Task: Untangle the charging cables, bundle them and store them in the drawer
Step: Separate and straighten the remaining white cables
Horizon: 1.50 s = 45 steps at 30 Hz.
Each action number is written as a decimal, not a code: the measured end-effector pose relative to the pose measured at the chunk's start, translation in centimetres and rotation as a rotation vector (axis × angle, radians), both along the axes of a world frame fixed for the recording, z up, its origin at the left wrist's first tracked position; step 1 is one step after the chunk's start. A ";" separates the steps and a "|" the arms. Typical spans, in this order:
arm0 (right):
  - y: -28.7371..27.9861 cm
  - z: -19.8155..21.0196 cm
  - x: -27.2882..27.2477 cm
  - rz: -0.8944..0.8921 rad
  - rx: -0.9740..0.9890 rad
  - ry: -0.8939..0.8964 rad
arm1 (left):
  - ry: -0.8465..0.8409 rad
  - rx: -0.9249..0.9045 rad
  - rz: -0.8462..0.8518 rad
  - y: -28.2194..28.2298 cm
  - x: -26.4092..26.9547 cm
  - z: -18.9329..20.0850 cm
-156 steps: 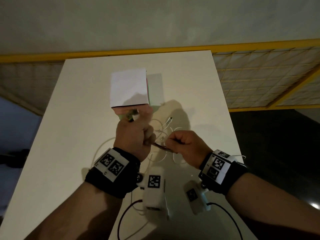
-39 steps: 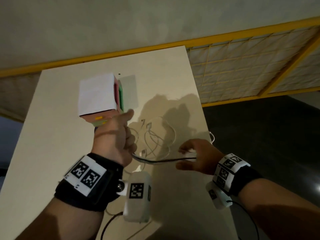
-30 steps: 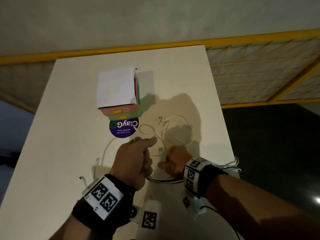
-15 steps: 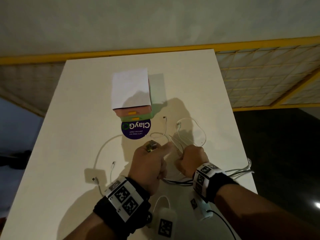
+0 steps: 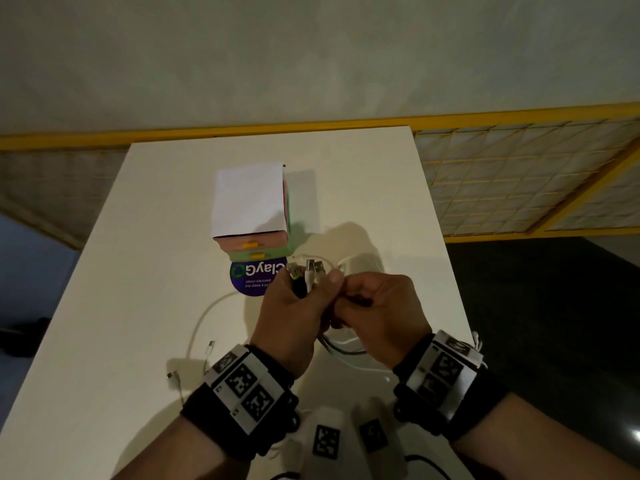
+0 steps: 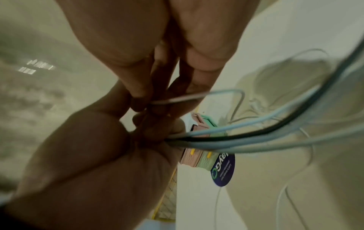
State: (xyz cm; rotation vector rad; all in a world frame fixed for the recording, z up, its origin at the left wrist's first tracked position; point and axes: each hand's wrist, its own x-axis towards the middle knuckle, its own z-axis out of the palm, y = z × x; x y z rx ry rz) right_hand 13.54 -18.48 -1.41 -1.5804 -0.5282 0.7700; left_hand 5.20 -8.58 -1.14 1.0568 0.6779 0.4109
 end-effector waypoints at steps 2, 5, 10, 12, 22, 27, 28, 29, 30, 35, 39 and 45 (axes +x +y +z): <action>0.2 0.0 -0.1 0.029 -0.016 -0.018 | 0.028 0.009 0.021 -0.3 0.0 0.2; 0.5 -0.2 -0.6 0.115 -0.034 -0.150 | 0.113 -0.040 0.074 -0.6 0.1 0.5; 1.1 -1.4 -1.7 0.195 -0.081 -0.295 | 0.162 -0.080 0.242 0.2 -0.2 -0.9; 0.9 -1.8 -2.1 0.277 -0.064 -0.227 | 0.170 -0.102 0.294 0.8 -0.5 -1.1; 0.5 -2.7 4.3 0.046 -0.117 -0.273 | -0.045 -0.308 0.199 4.4 -2.7 1.0; 2.2 -1.0 6.1 0.092 -0.138 -0.253 | 0.048 -0.118 0.113 3.0 -1.6 1.7; 2.5 -0.4 5.9 0.130 -0.125 -0.225 | 0.065 -0.064 0.070 2.7 -1.4 1.8; 2.8 0.1 5.7 0.169 -0.111 -0.197 | 0.072 -0.011 0.015 2.5 -1.1 1.8; 3.0 0.6 5.6 0.206 -0.097 -0.179 | 0.085 0.049 -0.040 2.2 -1.0 1.9; 3.4 1.8 5.5 0.286 -0.076 -0.201 | 0.184 0.378 -0.115 1.3 0.0 2.7; 2.4 1.7 6.7 0.276 -0.073 -0.214 | 0.186 0.309 -0.077 1.0 0.9 3.3; -2.4 1.6 8.9 0.257 -0.093 -0.164 | -0.043 -0.109 -0.083 -0.1 3.2 5.8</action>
